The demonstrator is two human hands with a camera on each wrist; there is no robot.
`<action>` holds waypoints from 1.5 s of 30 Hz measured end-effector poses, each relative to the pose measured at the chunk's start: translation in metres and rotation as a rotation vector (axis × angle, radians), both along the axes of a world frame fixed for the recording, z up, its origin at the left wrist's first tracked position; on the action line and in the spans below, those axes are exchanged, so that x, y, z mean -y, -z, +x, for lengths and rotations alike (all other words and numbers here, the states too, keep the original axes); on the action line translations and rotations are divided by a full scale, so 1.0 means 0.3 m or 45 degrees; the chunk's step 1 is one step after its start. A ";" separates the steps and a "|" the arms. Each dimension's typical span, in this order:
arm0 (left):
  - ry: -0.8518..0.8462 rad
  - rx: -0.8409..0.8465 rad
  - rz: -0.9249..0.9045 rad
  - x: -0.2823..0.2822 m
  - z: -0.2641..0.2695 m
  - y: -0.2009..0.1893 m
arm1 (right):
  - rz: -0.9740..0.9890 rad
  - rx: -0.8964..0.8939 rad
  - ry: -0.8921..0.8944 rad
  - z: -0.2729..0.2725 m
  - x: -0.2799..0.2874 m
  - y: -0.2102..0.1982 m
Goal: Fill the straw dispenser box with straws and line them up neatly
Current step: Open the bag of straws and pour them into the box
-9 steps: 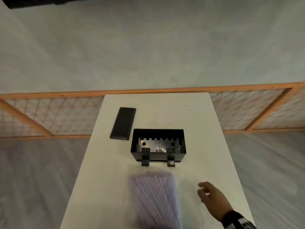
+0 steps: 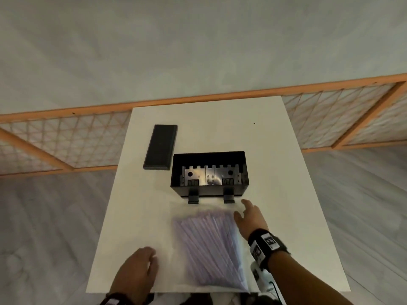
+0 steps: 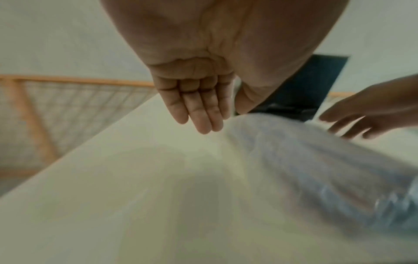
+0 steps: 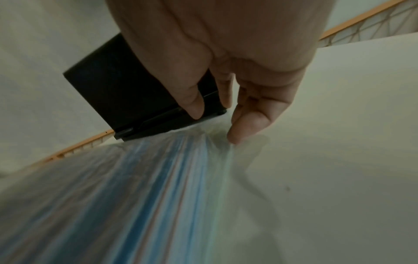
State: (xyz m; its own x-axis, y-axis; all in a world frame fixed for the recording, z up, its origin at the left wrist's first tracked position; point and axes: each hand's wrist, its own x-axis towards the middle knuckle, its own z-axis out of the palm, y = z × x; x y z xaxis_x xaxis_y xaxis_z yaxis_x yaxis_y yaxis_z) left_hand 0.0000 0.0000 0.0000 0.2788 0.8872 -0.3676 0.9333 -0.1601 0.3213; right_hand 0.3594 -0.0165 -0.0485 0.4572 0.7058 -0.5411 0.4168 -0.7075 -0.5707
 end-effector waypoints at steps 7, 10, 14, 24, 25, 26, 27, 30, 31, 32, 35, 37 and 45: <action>0.547 0.285 0.052 -0.145 0.557 -0.048 | -0.092 0.232 -0.047 0.003 -0.060 0.056; 0.611 0.191 -0.016 -0.185 0.715 0.031 | -0.107 0.279 -0.128 0.018 -0.067 0.074; 0.607 0.150 -0.179 -0.217 0.811 0.113 | 0.014 0.205 -0.225 0.040 -0.044 0.097; 0.467 0.364 -0.384 -0.270 0.789 0.208 | 0.185 -0.306 -0.142 0.126 0.009 0.128; 0.484 0.360 -0.431 -0.274 0.789 0.207 | 0.185 -0.355 -0.121 0.129 0.011 0.127; 0.524 0.340 -0.487 -0.280 0.789 0.207 | 0.187 -0.402 -0.101 0.132 0.013 0.121; 0.590 0.302 -0.531 -0.285 0.790 0.206 | 0.188 -0.440 -0.087 0.133 0.018 0.113; 0.783 0.209 -0.574 -0.296 0.789 0.194 | 0.205 -0.494 -0.085 0.135 0.026 0.093; 0.795 0.217 -0.573 -0.300 0.788 0.187 | 0.216 -0.489 -0.093 0.137 0.029 0.088; 0.793 0.226 -0.557 -0.304 0.786 0.181 | 0.219 -0.477 -0.103 0.139 0.033 0.082; 0.771 0.201 -0.441 -0.327 0.775 0.154 | 0.213 -0.446 -0.146 0.149 0.047 0.059; 0.790 0.123 -0.409 -0.350 0.754 0.141 | 0.211 -0.442 -0.185 0.152 0.059 0.043; 0.886 -0.104 -0.283 -0.432 0.647 0.060 | 0.266 -0.448 -0.157 0.173 0.133 -0.015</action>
State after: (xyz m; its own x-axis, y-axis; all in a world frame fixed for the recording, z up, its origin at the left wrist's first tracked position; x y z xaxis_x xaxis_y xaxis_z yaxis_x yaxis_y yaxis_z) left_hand 0.1940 0.1295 -0.0179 0.7142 0.4169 -0.5622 0.6619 -0.6635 0.3489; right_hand 0.4114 -0.0562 -0.0439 0.1759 0.8546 -0.4886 0.2451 -0.5188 -0.8190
